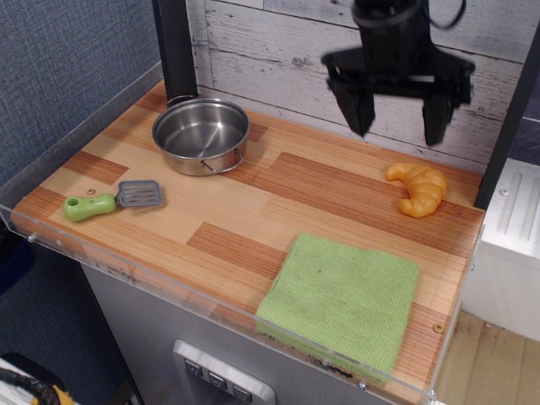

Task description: Place the croissant behind the cloth.

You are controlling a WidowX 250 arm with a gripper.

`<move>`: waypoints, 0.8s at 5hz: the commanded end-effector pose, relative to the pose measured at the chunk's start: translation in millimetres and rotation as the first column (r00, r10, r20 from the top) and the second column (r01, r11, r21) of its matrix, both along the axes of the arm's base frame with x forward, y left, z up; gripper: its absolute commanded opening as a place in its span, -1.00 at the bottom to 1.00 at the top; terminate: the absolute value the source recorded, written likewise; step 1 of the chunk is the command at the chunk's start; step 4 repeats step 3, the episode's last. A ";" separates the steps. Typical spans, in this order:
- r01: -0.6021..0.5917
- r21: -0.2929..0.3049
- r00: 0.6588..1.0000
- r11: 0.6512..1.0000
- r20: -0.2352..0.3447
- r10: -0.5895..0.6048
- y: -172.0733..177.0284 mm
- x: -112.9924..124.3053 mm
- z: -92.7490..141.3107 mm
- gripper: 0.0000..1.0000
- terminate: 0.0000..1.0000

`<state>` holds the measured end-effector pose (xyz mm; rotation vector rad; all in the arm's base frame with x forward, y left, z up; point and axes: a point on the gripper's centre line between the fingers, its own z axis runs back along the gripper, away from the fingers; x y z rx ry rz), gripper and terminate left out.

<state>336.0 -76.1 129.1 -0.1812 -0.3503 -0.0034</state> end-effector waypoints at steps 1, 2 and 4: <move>-0.012 0.000 0.998 1.000 0.063 0.012 12.1 -23.9 25.9 1.00 -1.00; -0.012 0.000 0.998 1.000 0.063 0.012 12.1 -23.9 25.9 1.00 -1.00; -0.012 0.000 0.998 1.000 0.063 0.012 12.1 -23.9 25.9 1.00 1.00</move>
